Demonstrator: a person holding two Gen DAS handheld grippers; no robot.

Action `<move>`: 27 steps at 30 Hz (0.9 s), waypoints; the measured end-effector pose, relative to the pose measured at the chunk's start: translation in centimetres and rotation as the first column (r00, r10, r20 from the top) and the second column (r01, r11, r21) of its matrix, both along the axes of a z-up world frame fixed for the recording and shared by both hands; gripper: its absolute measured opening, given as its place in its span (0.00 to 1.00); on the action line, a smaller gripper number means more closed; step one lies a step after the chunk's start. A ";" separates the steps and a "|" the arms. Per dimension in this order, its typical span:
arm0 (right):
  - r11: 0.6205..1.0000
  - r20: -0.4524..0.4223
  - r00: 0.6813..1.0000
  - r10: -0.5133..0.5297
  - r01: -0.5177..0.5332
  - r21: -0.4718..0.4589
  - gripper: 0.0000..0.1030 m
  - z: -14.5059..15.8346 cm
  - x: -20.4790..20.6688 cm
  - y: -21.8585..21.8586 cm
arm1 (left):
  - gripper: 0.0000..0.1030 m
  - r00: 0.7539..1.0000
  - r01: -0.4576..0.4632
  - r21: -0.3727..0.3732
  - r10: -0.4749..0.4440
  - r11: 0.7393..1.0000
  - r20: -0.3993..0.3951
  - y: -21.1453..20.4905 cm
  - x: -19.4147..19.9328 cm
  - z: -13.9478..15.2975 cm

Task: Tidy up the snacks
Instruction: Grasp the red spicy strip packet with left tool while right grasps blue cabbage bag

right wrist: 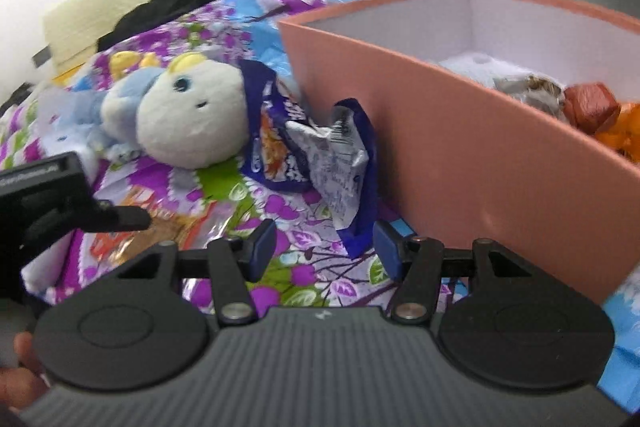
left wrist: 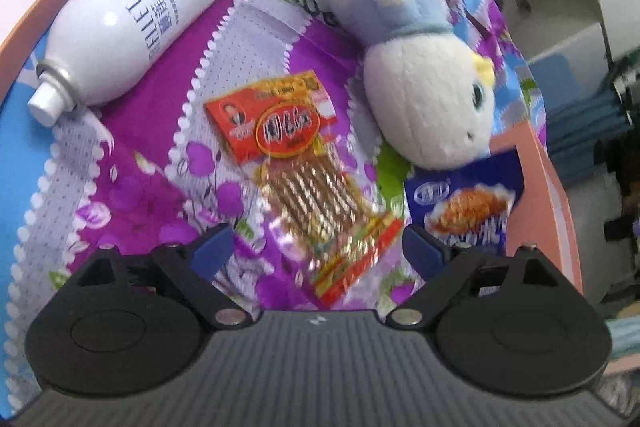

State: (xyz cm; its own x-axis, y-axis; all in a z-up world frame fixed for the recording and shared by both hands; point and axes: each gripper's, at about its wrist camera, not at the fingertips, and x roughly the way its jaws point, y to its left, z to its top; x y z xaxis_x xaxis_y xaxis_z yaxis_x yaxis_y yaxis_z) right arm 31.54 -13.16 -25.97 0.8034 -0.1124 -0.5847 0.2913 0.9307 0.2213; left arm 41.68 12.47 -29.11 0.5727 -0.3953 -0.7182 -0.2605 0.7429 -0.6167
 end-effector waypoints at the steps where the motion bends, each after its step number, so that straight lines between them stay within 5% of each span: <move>1: 1.000 -0.004 1.000 -0.012 0.012 0.007 0.53 -0.1 0.4 -0.1 | 0.90 1.000 -0.017 -0.011 0.017 1.000 -0.006 0.1 0.4 0.0; 6: 0.999 -0.019 0.999 -0.042 0.043 0.027 0.53 -0.6 1.6 0.0 | 0.90 0.998 -0.056 -0.021 0.055 0.998 -0.012 0.4 2.2 0.0; 15: 0.985 0.034 0.994 0.101 -0.104 0.138 0.56 -1.8 2.6 -1.3 | 0.82 0.999 -0.004 -0.022 0.005 1.000 0.052 -0.5 4.2 -0.1; 22: 0.971 0.099 0.981 0.165 -0.179 0.159 0.54 -0.7 2.2 -1.1 | 0.64 0.997 0.028 0.156 -0.038 0.987 0.062 -2.4 5.2 -0.1; 27: 0.972 0.111 0.969 0.221 -0.229 0.060 0.54 1.4 1.0 -0.6 | 0.48 0.996 0.058 0.316 -0.077 0.947 0.051 -4.1 5.9 -0.1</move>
State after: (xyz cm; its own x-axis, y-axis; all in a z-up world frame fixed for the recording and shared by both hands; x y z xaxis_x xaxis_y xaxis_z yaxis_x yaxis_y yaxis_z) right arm 32.56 -13.73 -24.56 0.8592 0.1176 -0.4979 0.0485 0.9501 0.3081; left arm 47.56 8.42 -29.24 0.5996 -0.1949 -0.7762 -0.1719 0.9159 -0.3628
